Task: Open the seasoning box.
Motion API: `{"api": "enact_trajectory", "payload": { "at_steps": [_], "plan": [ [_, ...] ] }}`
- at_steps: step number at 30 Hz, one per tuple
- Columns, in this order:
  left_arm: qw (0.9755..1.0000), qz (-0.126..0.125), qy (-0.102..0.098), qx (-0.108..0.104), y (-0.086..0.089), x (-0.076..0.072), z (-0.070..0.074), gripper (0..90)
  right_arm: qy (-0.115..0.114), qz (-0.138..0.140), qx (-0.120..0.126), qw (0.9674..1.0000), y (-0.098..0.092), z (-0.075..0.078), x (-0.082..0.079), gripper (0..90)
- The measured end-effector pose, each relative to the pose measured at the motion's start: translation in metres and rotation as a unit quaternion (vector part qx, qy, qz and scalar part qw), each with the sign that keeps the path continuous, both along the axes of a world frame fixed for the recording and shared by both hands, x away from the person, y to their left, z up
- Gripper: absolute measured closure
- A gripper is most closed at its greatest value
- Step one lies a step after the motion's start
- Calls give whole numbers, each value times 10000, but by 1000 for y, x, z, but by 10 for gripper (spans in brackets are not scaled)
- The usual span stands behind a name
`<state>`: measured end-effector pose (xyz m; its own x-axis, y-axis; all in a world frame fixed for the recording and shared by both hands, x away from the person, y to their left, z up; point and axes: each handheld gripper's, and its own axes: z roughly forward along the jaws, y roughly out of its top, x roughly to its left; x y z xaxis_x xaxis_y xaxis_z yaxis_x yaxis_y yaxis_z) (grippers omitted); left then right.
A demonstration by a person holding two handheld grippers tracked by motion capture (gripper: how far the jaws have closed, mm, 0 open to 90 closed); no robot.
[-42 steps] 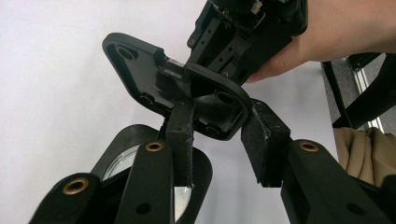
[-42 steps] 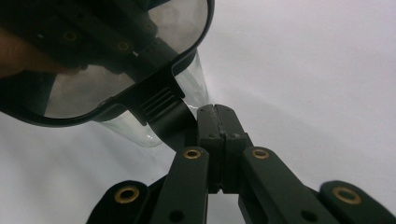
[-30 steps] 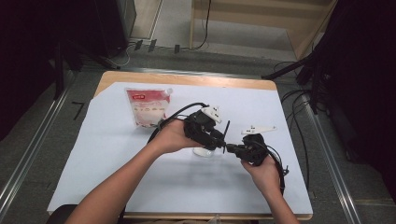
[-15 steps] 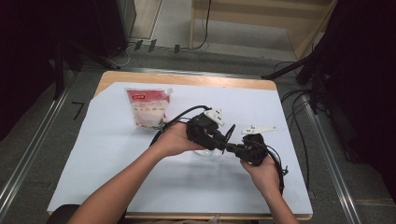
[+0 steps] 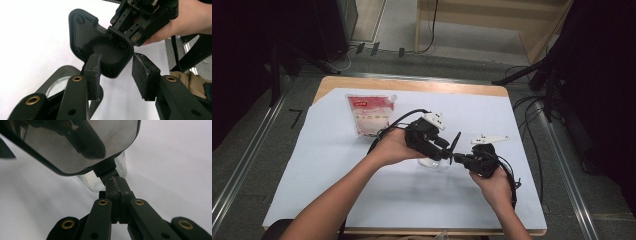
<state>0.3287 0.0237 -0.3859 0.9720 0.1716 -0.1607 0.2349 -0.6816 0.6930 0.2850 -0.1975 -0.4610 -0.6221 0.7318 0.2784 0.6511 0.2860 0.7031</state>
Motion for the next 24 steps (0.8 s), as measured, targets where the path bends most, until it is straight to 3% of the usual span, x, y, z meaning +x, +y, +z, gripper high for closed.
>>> {"api": "enact_trajectory", "payload": {
  "at_steps": [7, 14, 19, 24],
  "plan": [
    [9999, 164, 14, -1, 21, 2, 5, 511, 57, 147, -55, 9999, 6, -3, -12, 900],
    [9990, 445, 48, 30, 39, 3, -4, 469, 144, 261, -137, 9995, 16, -13, -11, 900],
    [9977, 683, 8, -53, 52, 1, -12, 460, 203, 229, -101, 9995, 13, -18, -6, 900],
    [9967, 808, 92, -59, 60, 3, -18, 461, 165, 215, -133, 9995, 11, -18, -3, 900]
  ]
}}
